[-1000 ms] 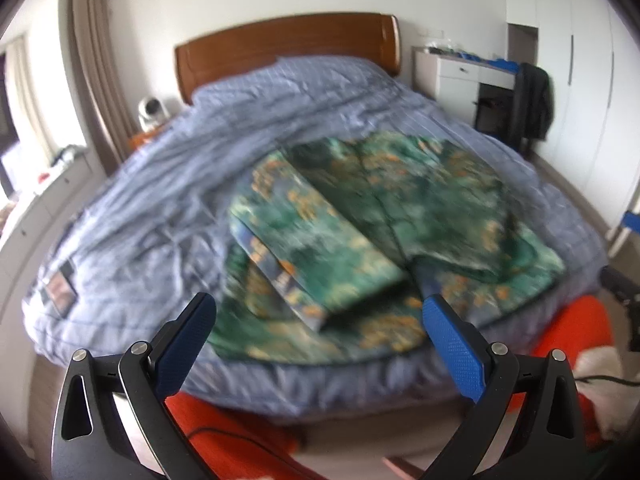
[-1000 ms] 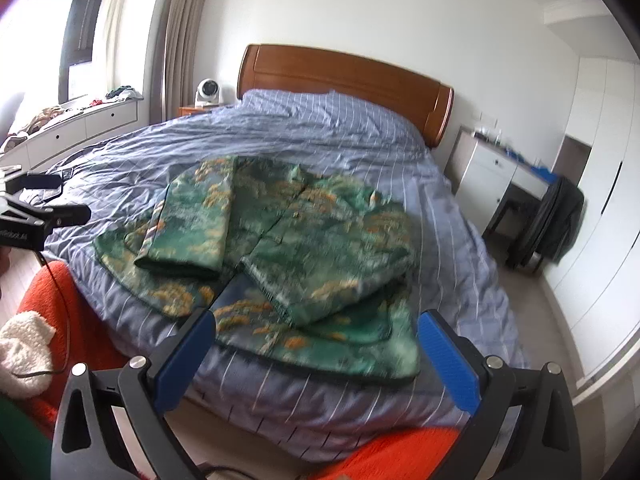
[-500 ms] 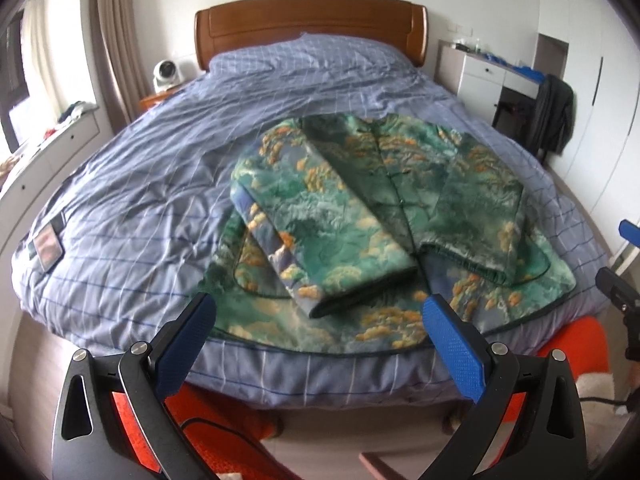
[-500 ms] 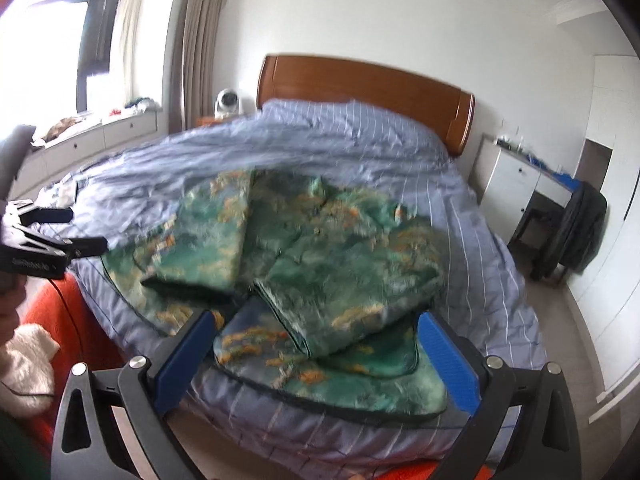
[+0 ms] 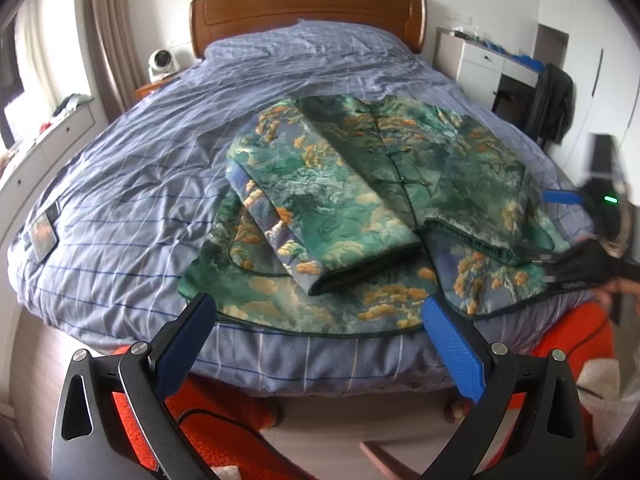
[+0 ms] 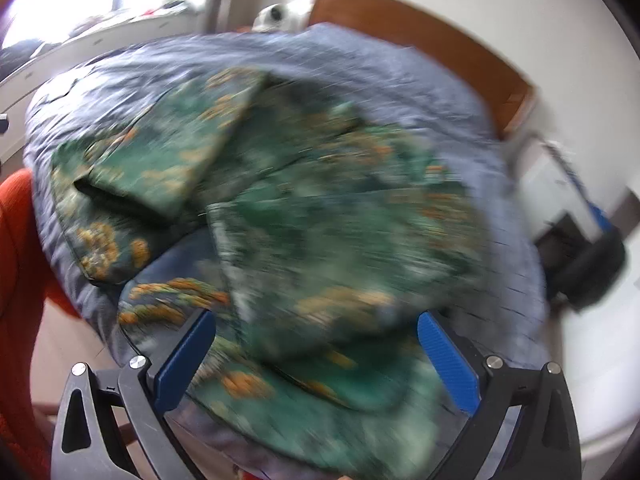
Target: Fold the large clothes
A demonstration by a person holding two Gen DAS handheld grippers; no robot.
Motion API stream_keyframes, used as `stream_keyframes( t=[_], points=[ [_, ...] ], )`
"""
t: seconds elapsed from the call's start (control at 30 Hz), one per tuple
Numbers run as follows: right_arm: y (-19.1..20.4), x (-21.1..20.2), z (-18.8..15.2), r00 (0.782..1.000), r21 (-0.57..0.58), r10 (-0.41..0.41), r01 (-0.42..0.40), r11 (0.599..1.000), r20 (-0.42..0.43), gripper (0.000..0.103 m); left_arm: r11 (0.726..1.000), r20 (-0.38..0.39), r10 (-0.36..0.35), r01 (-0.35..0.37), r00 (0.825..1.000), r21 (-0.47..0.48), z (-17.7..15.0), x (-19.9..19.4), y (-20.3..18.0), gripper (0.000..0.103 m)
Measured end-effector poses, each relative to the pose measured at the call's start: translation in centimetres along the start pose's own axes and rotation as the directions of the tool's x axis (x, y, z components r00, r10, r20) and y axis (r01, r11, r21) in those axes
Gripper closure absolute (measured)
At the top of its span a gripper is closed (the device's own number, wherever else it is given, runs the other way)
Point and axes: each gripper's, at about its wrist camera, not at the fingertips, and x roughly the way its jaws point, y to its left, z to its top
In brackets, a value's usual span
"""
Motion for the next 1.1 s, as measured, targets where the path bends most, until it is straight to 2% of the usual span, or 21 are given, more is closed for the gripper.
stream_keyframes(
  t=[0.1,0.17,0.23,0.3,0.33,0.37,0.4,0.6,0.8,0.87,0.93,1.07,1.1],
  points=[
    [1.9,3.5,1.2,0.999,-0.057,0.052,-0.052,0.997,-0.011,0.001,1.000,-0.007,0.003,-0.003,1.000,0.027,-0.5,0.0,-0.5,0.000],
    [2.8,6.0,1.6,0.999,-0.081,0.030,-0.033,0.996,-0.033,0.002,0.999,-0.021,0.000,0.001,1.000,0.037,-0.7,0.2,-0.6,0.000],
    [3.0,7.9,1.6,0.999,-0.068,0.014,-0.018,0.998,-0.051,0.017,0.999,-0.032,-0.001,0.003,0.999,0.044,-0.9,0.3,-0.6,0.000],
    [2.0,8.3,1.4,0.997,0.009,0.043,-0.042,0.999,-0.060,0.049,0.999,-0.036,-0.008,0.009,0.999,0.053,-1.2,0.3,-0.6,0.000],
    [1.6,8.1,1.4,0.997,0.045,0.056,-0.053,0.998,-0.054,0.060,0.998,-0.035,-0.005,0.007,0.999,0.056,-1.3,0.4,-0.6,0.000],
    [1.0,7.1,1.3,0.997,0.088,0.072,-0.069,0.994,-0.033,0.082,0.998,-0.033,0.003,-0.001,0.999,0.061,-1.5,0.4,-0.6,0.000],
    [0.7,6.2,1.3,0.998,0.111,0.069,-0.067,0.992,-0.013,0.087,0.998,-0.033,0.013,-0.011,0.999,0.068,-1.6,0.6,-0.6,0.000],
    [-2.3,-1.2,0.7,0.990,0.236,-0.032,-0.001,0.972,0.135,0.090,0.996,-0.054,-0.017,0.022,0.998,0.088,-1.8,1.2,-1.3,0.001],
    [-10.0,-7.3,-1.2,0.953,0.426,-0.211,0.102,0.899,0.217,0.090,0.994,-0.049,-0.032,0.037,0.998,0.107,-1.8,0.9,-1.7,0.001],
    [-12.5,-8.7,-2.4,0.937,0.476,-0.282,0.156,0.865,0.206,0.090,0.994,-0.058,-0.041,0.047,0.997,0.101,-1.8,0.9,-1.5,0.000],
    [-15.0,-9.2,-3.7,0.930,0.526,-0.320,0.183,0.830,0.180,0.090,0.994,-0.070,-0.061,0.067,0.996,0.088,-1.7,1.1,-1.3,0.000],
    [-20.6,-8.5,-7.8,0.928,0.663,-0.356,0.199,0.721,0.108,0.090,0.994,-0.089,-0.082,0.088,0.993,0.061,-1.6,1.5,-0.8,0.000],
    [-22.3,-7.9,-9.3,0.934,0.714,-0.346,0.185,0.676,0.085,0.090,0.994,-0.090,-0.082,0.088,0.993,0.060,-1.6,1.4,-0.7,0.000]
  ],
)
